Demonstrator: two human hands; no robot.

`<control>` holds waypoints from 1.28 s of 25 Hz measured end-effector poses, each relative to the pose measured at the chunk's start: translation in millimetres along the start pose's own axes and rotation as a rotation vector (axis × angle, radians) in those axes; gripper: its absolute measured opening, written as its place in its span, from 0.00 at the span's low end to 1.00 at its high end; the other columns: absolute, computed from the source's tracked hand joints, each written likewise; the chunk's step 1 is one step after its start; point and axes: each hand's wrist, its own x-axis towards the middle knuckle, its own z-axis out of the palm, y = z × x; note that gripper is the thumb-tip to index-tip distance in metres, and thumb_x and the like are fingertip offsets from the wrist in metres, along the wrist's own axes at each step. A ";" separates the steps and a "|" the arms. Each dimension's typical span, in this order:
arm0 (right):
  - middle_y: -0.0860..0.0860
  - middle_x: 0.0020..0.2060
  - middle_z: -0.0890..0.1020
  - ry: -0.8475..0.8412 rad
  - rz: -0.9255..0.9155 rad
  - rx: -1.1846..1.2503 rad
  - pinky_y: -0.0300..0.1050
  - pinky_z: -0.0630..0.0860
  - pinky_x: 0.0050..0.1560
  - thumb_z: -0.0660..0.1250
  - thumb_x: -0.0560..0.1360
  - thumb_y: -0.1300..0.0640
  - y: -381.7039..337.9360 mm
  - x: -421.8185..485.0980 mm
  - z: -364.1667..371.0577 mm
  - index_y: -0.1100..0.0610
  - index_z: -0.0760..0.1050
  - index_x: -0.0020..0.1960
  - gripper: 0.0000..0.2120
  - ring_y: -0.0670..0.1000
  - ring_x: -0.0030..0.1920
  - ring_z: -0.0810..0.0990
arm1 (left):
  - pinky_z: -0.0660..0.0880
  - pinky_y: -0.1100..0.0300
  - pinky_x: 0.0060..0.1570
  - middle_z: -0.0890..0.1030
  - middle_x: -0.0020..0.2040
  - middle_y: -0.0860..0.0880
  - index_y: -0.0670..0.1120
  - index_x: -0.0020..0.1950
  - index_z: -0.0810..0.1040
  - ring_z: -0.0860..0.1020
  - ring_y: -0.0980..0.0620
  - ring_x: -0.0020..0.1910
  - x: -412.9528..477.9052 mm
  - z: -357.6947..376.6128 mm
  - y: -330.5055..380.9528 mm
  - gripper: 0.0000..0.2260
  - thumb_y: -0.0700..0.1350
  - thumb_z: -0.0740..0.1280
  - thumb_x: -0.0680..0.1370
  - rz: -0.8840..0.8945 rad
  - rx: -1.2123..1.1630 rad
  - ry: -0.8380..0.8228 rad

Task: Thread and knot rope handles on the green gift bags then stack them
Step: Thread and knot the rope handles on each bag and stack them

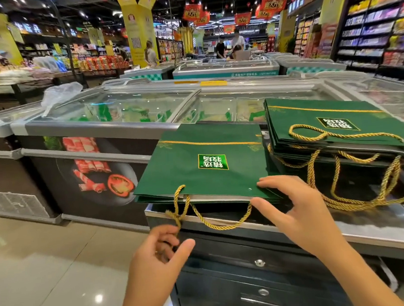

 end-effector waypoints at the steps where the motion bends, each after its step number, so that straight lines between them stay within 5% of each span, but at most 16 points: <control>1: 0.40 0.55 0.83 -0.003 0.011 0.016 0.32 0.71 0.63 0.69 0.75 0.37 0.1 0.1 -1.2 0.52 0.83 0.60 0.22 0.41 0.60 0.78 | 0.75 0.67 0.37 0.81 0.41 0.50 0.52 0.50 0.80 0.79 0.53 0.39 0.6 3.0 1.7 0.11 0.46 0.78 0.71 -0.001 0.016 0.025; 5: 0.40 0.54 0.83 -0.020 0.027 0.026 0.28 0.70 0.62 0.68 0.74 0.38 1.3 -0.8 -1.7 0.52 0.83 0.60 0.23 0.41 0.60 0.78 | 0.75 0.66 0.36 0.81 0.38 0.50 0.54 0.48 0.79 0.78 0.53 0.38 5.7 4.9 2.2 0.11 0.48 0.78 0.71 0.013 0.059 0.152; 10: 0.40 0.54 0.82 -0.006 0.013 0.028 0.29 0.70 0.62 0.68 0.75 0.38 1.4 -0.7 -1.0 0.52 0.82 0.60 0.22 0.41 0.60 0.78 | 0.76 0.65 0.34 0.83 0.38 0.49 0.46 0.46 0.82 0.79 0.54 0.33 1.0 6.7 4.4 0.01 0.42 0.73 0.76 0.020 -0.010 -0.027; 13: 0.36 0.55 0.80 0.014 -0.010 0.035 0.30 0.70 0.63 0.68 0.75 0.38 1.0 -1.5 -0.5 0.50 0.81 0.61 0.22 0.38 0.60 0.77 | 0.75 0.61 0.30 0.83 0.37 0.41 0.39 0.45 0.81 0.79 0.47 0.31 -6.4 7.7 24.9 0.08 0.45 0.71 0.75 0.018 -0.263 -0.130; 16: 0.33 0.57 0.79 0.029 -0.039 0.084 0.37 0.73 0.64 0.68 0.75 0.40 0.7 -1.9 -0.2 0.49 0.80 0.63 0.21 0.39 0.62 0.77 | 0.73 0.61 0.30 0.82 0.36 0.38 0.42 0.40 0.83 0.79 0.47 0.32 -9.2 13.4 51.0 0.10 0.48 0.69 0.73 0.054 -0.375 -0.180; 21: 0.44 0.54 0.82 0.126 -0.138 0.096 0.56 0.73 0.63 0.68 0.78 0.42 -11.8 -12.6 -0.6 0.52 0.84 0.56 0.16 0.48 0.61 0.77 | 0.74 0.63 0.29 0.83 0.39 0.37 0.41 0.43 0.85 0.81 0.46 0.33 -6.8 28.4 75.6 0.09 0.46 0.69 0.74 0.016 -0.546 -0.177; 25: 0.44 0.50 0.79 0.089 -0.250 -0.044 0.49 0.63 0.62 0.67 0.76 0.33 -36.0 -30.1 14.0 0.50 0.85 0.49 0.21 0.48 0.58 0.74 | 0.80 0.63 0.33 0.84 0.41 0.38 0.40 0.47 0.84 0.85 0.45 0.39 -7.5 40.4 89.2 0.09 0.44 0.68 0.75 -0.042 -0.662 -0.209; 32: 0.40 0.45 0.79 0.049 -0.174 0.027 0.48 0.69 0.54 0.69 0.76 0.44 -29.5 -22.5 -1.4 0.48 0.84 0.48 0.10 0.43 0.50 0.75 | 0.80 0.63 0.33 0.85 0.42 0.38 0.39 0.48 0.83 0.85 0.47 0.39 -5.7 43.4 96.4 0.10 0.45 0.68 0.74 -0.035 -0.704 -0.210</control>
